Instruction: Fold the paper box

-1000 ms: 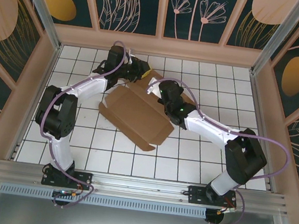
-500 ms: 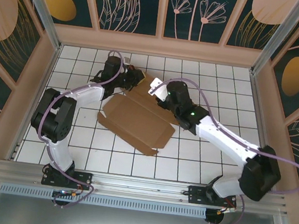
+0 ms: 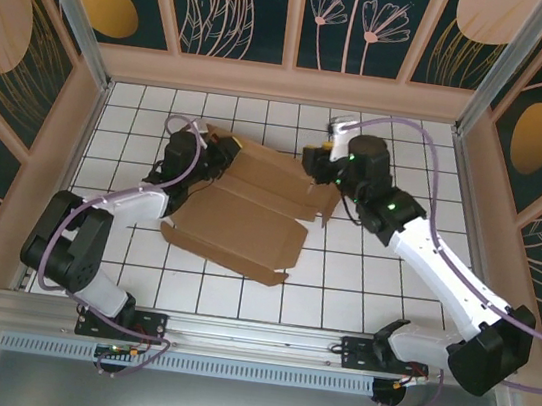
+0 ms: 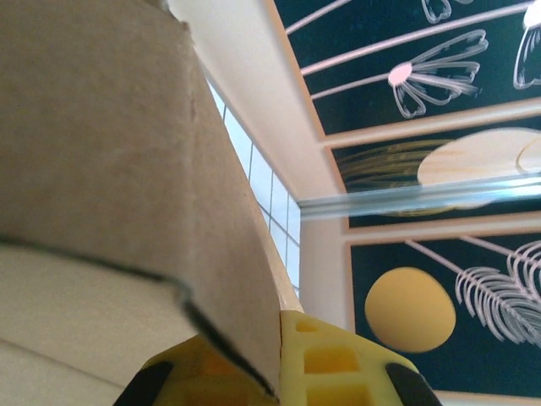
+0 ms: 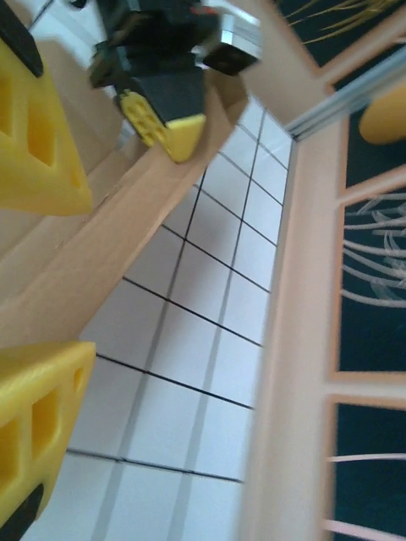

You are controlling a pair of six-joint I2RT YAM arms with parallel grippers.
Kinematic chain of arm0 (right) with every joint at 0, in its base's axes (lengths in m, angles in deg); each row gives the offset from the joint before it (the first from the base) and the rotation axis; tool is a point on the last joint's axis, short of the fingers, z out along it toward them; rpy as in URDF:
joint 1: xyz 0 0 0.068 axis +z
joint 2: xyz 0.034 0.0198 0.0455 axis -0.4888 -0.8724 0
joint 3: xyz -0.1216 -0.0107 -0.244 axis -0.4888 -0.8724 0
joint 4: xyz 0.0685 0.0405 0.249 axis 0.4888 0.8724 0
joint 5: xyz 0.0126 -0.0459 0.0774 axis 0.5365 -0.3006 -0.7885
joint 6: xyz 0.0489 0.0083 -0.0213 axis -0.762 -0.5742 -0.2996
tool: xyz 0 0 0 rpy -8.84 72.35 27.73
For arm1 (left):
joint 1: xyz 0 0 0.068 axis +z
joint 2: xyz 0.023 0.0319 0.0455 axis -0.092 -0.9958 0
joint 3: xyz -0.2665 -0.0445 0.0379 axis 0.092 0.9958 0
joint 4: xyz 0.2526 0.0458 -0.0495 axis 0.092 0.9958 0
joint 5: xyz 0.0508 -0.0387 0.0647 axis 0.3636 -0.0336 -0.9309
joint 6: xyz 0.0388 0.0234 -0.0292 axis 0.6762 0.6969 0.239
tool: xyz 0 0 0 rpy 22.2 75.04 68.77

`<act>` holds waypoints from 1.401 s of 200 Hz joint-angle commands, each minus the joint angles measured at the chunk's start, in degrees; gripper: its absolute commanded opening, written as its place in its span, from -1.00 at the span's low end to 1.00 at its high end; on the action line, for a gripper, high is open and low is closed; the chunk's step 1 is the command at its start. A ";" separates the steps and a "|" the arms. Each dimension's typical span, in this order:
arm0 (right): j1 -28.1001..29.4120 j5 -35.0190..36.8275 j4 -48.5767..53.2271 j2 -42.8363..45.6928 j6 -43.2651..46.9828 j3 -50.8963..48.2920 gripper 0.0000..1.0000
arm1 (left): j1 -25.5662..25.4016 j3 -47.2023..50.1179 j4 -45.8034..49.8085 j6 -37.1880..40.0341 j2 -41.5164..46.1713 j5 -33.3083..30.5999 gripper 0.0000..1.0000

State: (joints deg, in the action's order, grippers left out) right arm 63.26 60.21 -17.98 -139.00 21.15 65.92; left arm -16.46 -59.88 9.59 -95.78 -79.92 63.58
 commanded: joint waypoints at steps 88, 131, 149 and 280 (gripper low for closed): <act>-4.47 -9.49 13.65 -13.63 -27.25 5.27 0.19 | -6.21 13.60 -9.22 -2.53 9.91 -18.30 -1.00; -4.64 -9.41 11.92 -14.06 -28.47 2.75 0.20 | -6.21 15.10 -9.04 -3.15 10.58 -18.68 -1.00; -4.64 -9.63 11.90 -14.64 -28.48 2.73 0.24 | -6.21 15.16 -8.62 -3.14 10.96 -18.76 -1.00; -4.37 -20.74 -2.19 -19.37 -33.71 0.90 -0.36 | -6.21 16.75 -8.12 -3.23 13.19 -18.54 -1.00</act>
State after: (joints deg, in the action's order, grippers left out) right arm 59.24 40.75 -16.28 -159.59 -11.41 68.59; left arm -22.43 -44.12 1.75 -99.54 -67.83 45.11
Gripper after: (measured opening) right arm 0.330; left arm 0.059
